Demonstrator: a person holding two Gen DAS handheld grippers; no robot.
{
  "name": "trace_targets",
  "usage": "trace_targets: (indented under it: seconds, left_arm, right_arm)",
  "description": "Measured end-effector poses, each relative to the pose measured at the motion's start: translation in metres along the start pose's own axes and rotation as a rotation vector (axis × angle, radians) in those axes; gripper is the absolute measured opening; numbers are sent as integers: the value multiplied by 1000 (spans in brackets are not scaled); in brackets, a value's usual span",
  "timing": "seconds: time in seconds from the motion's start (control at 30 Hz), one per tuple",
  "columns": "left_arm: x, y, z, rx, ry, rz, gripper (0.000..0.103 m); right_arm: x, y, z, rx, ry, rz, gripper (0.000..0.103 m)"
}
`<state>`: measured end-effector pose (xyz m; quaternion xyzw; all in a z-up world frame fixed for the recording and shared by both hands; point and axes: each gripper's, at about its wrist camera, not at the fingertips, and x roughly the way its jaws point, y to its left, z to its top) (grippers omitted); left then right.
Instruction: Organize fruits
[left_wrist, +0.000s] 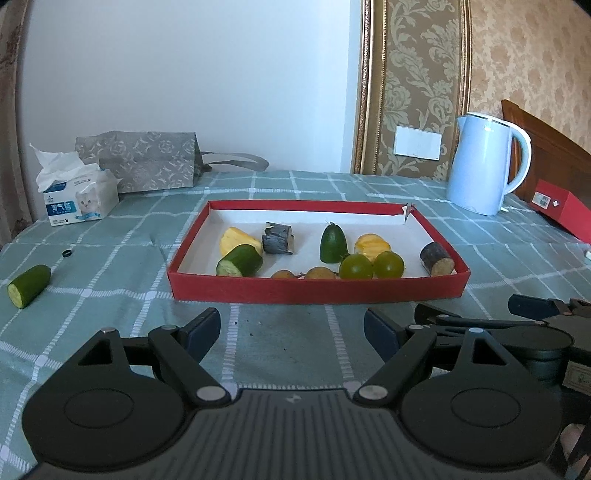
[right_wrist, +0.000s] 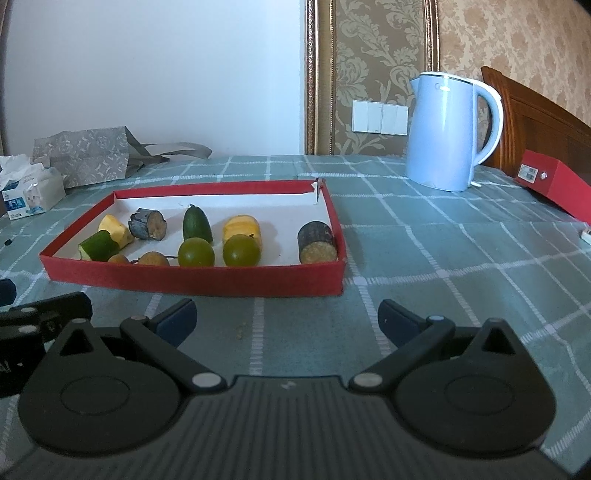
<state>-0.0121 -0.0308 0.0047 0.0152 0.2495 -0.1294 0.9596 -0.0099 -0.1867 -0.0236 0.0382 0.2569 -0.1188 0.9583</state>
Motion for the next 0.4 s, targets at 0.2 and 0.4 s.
trace_targets:
  seconds: [0.2, 0.4]
  left_arm:
    - [3, -1, 0, 9, 4, 8, 85]
    - [3, -2, -3, 30, -1, 20, 85]
  right_arm:
    - [2, 2, 1, -12, -5, -13, 103]
    - [3, 3, 1, -13, -5, -21, 103]
